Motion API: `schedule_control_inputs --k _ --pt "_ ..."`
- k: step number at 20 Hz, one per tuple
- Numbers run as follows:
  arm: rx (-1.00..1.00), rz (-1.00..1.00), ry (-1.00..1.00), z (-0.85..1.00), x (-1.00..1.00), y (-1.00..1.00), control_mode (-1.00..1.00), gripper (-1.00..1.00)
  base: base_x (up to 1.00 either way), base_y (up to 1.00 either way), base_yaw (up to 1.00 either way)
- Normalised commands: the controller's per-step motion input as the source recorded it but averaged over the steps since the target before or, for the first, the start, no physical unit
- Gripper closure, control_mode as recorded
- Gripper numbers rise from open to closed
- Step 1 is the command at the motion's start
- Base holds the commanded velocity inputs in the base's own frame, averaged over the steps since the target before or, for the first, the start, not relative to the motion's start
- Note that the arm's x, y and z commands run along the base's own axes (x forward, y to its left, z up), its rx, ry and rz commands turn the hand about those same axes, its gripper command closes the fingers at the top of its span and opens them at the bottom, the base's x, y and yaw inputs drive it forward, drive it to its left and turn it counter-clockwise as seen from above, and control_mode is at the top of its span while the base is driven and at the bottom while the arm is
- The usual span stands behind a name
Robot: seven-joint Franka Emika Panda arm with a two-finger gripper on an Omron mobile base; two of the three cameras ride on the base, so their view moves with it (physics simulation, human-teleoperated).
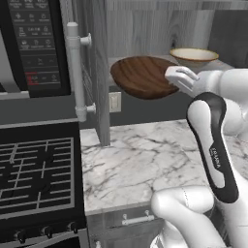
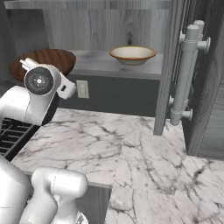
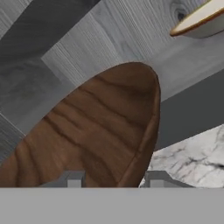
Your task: Pick up the bowls from the cabinet and place each bowl in front of a stool on the dining counter.
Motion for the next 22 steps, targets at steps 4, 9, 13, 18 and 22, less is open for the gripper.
schedule_control_inputs --k 4,9,13,18,22 --pt "0.00 -0.01 0.02 -0.15 -1.00 0.00 -1.00 1.00 0.00 0.00 0.00" --pt "0.00 0.00 0.00 -0.29 -1.00 -0.17 -1.00 1.00 0.00 0.00 0.00" --pt "0.00 0.00 0.00 -0.24 -0.86 -0.24 -1.00 1.00 0.00 0.00 0.00" --pt "0.00 0.00 0.00 -0.01 -0.10 0.00 -1.00 1.00 0.00 0.00 0.00" --pt "0.00 0.00 0.01 -0.12 -0.15 0.00 -1.00 1.00 0.00 0.00 0.00"
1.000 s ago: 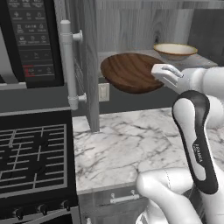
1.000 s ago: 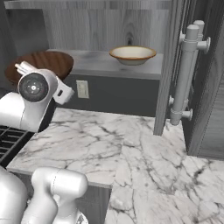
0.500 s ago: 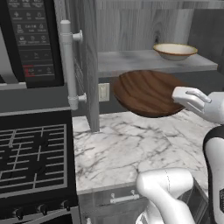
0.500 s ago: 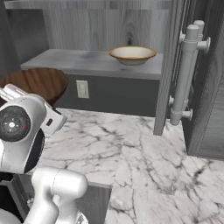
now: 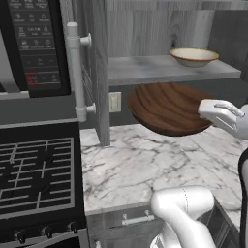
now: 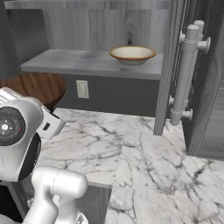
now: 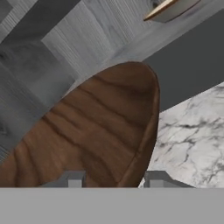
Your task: Pick up the bowls from the cabinet and place each bowl in front of a stool on the dining counter.
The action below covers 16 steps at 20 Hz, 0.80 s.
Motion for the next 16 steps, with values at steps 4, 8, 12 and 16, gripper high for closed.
schedule_control_inputs --k 4,8,12,16 --pt "0.00 0.02 0.02 -0.10 -0.13 0.00 1.00 1.00 -0.56 0.10 0.17" --pt "0.00 0.00 0.00 0.00 0.00 0.00 1.00 1.00 -0.89 0.21 0.54" --pt "0.00 0.00 0.00 0.00 0.00 0.00 1.00 1.00 -0.39 0.30 0.72" --pt "0.00 0.00 0.00 0.00 0.00 0.00 1.00 1.00 0.31 0.41 0.71"
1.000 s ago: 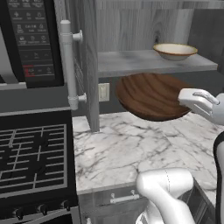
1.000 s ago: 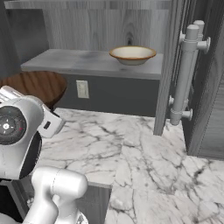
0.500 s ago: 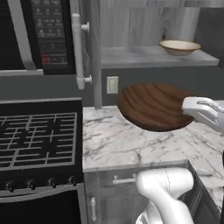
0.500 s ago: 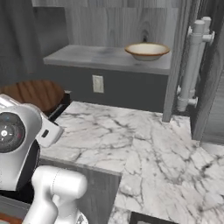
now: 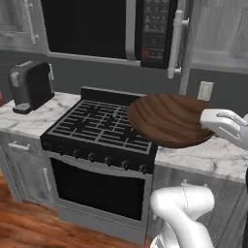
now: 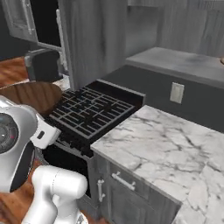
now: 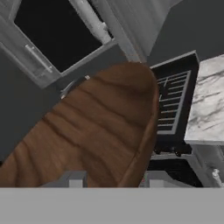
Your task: Pick up the bowls from the cabinet and place each bowl in front of a stool on the dining counter.
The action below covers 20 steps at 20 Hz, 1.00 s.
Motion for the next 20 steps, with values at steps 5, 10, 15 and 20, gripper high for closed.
schedule_control_inputs --k 5,10,15,20 --pt "0.00 0.00 0.00 0.00 0.00 0.00 1.00 1.00 0.37 0.32 0.74" --pt "0.00 0.00 0.00 0.00 0.00 0.00 1.00 1.00 0.26 0.25 0.79" --pt "0.00 0.00 0.00 0.00 0.00 0.00 1.00 1.00 0.16 0.19 0.83" --pt "0.00 0.00 0.00 0.00 0.00 0.00 1.00 1.00 0.25 0.24 0.79"
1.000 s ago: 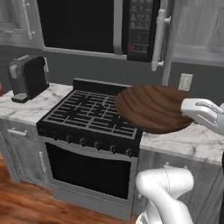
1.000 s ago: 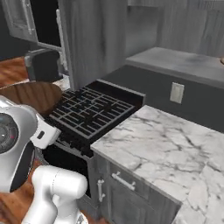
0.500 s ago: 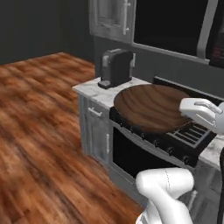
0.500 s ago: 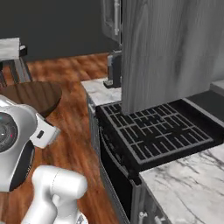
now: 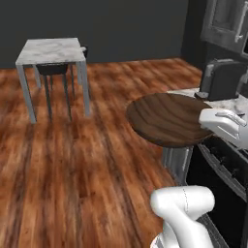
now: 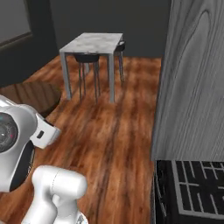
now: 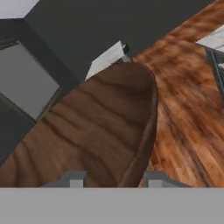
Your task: Pick up the bowls from the cabinet and place each bowl in front of a stool on the dining counter.
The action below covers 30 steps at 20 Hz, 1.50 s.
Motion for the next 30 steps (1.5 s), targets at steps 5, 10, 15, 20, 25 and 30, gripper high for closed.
schedule_control_inputs --k 5,10,15,20,25,30 --pt "0.00 0.00 0.00 0.00 0.00 0.00 1.00 1.00 0.54 0.32 0.70" --pt "0.00 0.00 0.00 0.00 0.00 0.00 1.00 1.00 0.93 0.28 0.52" --pt "0.00 0.00 0.00 0.00 0.00 0.00 1.00 1.00 1.00 0.06 -0.10" --pt "0.00 0.00 0.00 0.00 0.00 0.00 1.00 1.00 1.00 0.00 -0.23" --pt "0.00 0.00 0.00 0.00 0.00 0.00 1.00 1.00 1.00 0.00 -0.24" --pt "0.00 0.00 0.00 0.00 0.00 0.00 1.00 1.00 1.00 0.00 -0.21"
